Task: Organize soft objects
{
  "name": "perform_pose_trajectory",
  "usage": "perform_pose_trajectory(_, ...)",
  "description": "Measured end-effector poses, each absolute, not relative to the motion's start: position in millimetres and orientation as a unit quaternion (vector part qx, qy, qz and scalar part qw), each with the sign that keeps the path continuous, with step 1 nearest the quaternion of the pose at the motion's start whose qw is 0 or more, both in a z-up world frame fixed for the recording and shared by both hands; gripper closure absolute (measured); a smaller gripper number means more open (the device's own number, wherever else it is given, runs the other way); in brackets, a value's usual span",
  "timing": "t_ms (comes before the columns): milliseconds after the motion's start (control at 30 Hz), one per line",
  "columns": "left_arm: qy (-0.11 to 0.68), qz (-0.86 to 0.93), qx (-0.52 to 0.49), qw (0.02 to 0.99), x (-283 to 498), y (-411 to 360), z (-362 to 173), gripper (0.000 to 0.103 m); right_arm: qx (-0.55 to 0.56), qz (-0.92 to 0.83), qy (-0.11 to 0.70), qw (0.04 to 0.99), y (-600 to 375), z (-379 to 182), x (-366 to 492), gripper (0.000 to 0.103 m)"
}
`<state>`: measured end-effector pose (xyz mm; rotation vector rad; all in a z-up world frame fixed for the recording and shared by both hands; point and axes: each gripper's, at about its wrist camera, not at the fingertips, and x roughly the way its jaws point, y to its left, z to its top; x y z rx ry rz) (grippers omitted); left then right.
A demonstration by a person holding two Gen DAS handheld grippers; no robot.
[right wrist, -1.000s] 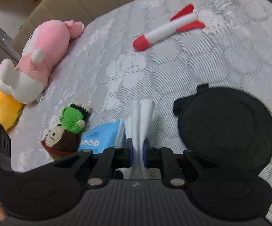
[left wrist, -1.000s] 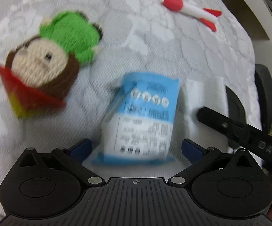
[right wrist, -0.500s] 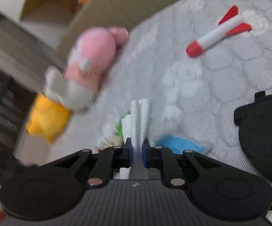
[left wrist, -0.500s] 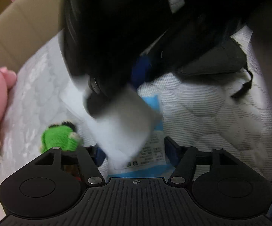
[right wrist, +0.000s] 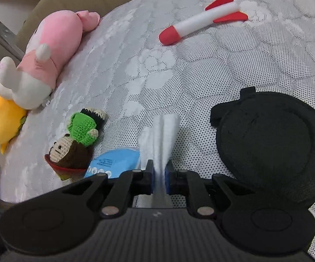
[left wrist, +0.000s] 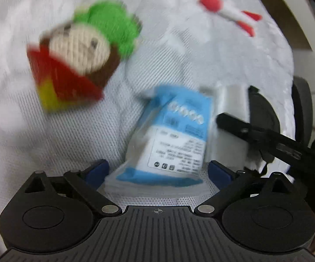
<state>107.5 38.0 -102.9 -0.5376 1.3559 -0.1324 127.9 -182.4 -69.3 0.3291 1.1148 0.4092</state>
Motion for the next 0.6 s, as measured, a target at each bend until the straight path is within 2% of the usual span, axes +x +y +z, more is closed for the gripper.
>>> perform_pose_trajectory(67, 0.594, -0.077, -0.229, 0.767, 110, 32, -96, 0.005, 0.157, 0.189, 0.518, 0.819, -185, -67, 128, 0.090)
perform_pose_trajectory(133, 0.576, -0.090, -0.175, 0.793, 110, 20, -88, 0.035, 0.158, 0.185, 0.513, 0.823, -189, -65, 128, 0.090)
perform_pose_trajectory(167, 0.566, -0.094, -0.127, 0.809, 110, 10, -84, 0.040, 0.157, 0.182, 0.511, 0.825, -190, -64, 127, 0.090)
perform_pose_trajectory(300, 0.453, -0.078, 0.188, 0.868, 90, -49, -70, 0.040, 0.163, 0.175, 0.502, 0.831, -196, -60, 127, 0.090)
perform_pose_trajectory(333, 0.408, -0.071, 0.283, 0.865, 80, -65, -72, 0.040, 0.168, 0.173, 0.496, 0.834, -198, -58, 127, 0.091)
perform_pose_trajectory(400, 0.351, -0.074, 0.400, 0.843, 63, -84, -81, 0.040, 0.187, 0.176, 0.483, 0.837, -204, -53, 126, 0.091)
perform_pose_trajectory(500, 0.359, -0.115, 0.434, 0.818, 51, -95, -95, 0.040, 0.236, 0.198, 0.459, 0.833, -215, -44, 125, 0.091)
perform_pose_trajectory(600, 0.334, -0.129, 0.474, 0.805, 39, -103, -100, 0.038, 0.285, 0.255, 0.439, 0.813, -216, -38, 124, 0.091)
